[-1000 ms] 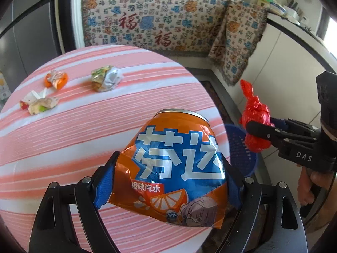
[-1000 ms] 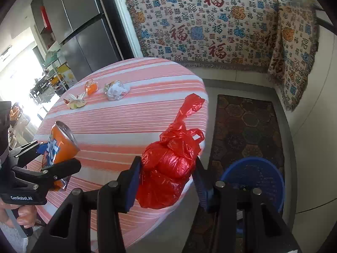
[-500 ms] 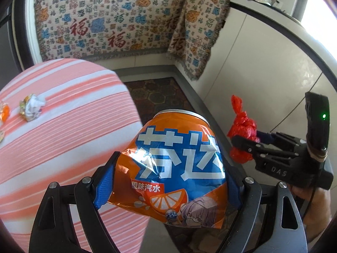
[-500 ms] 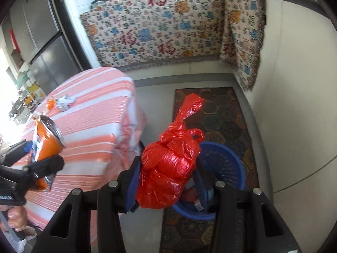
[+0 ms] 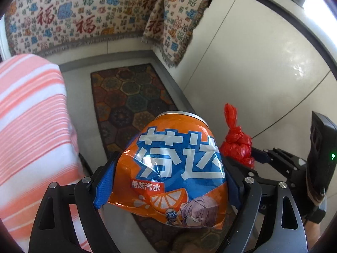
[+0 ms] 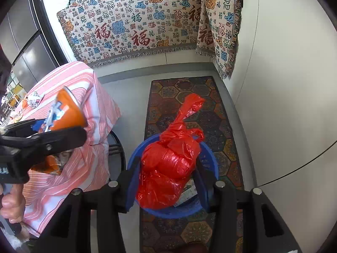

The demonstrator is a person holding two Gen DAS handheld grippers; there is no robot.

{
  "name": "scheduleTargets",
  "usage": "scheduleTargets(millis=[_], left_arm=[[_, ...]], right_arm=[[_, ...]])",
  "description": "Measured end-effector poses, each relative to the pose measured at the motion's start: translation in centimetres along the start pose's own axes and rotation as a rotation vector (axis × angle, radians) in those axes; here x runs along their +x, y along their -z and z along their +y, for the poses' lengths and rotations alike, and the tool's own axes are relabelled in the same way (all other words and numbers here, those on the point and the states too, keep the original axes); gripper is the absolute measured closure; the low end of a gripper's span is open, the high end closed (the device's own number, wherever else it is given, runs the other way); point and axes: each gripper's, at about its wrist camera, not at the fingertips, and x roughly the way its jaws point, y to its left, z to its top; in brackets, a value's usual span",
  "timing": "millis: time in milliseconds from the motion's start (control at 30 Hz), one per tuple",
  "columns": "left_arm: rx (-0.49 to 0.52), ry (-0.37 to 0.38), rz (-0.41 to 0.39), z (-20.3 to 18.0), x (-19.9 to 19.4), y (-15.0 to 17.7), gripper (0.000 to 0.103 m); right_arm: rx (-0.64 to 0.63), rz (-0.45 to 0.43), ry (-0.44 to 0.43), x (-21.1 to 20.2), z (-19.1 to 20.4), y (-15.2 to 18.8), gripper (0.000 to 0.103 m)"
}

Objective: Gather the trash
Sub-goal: 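Carry the orange can and red bag to the wastebasket and open both tools, then return both tools to the table toward the remaining candy wrappers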

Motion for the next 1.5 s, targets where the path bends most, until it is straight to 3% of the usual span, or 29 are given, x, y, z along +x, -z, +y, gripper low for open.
scheduleTargets(millis=[200, 300, 367, 467, 600, 800, 967, 1067, 1267, 1500], left_arm=[[-0.012, 0.041, 0.034, 0.0, 2.2, -1.1, 0.016], [-0.035, 0.106, 0.034, 0.1, 3.1, -1.8, 0.011], [-0.063, 0.155, 0.037, 0.3, 3.8, -2.5, 0.008], [-0.082, 0.176, 0.036, 0.4, 4.3, -3.6, 0.007], [-0.085, 0.173, -0.012, 0.6, 1.9, -3.6, 0.007], [-0.053, 0.107, -0.102, 1.3, -4.9, -1.3, 0.007], [-0.087, 0.013, -0.130, 2.4, -11.8, 3.4, 0.007], [-0.116, -0.065, -0.142, 4.0, -15.0, 6.6, 0.005], [-0.170, -0.297, -0.095, 11.0, -17.5, 12.3, 0.004], [-0.269, -0.536, -0.131, 21.6, -19.9, 16.2, 0.004]], right_arm=[[0.002, 0.011, 0.010, 1.3, -0.8, -0.2, 0.055], [-0.005, 0.012, 0.026, 2.0, -0.7, -0.4, 0.052], [-0.007, 0.000, 0.034, 2.4, -0.6, -0.5, 0.040], [-0.005, -0.003, 0.055, 3.2, -0.5, -0.4, 0.036], [-0.030, -0.026, 0.109, 2.5, -0.4, -0.7, 0.036], [-0.053, -0.194, 0.146, -2.2, 0.8, -2.1, 0.036], [-0.052, -0.350, 0.068, -5.4, 3.4, -3.7, 0.030], [-0.065, -0.371, 0.004, -5.9, 6.0, -4.4, 0.030], [-0.191, -0.303, -0.097, -4.6, 15.0, -3.9, 0.030], [-0.409, -0.144, -0.206, -1.7, 27.5, 1.5, 0.030]])
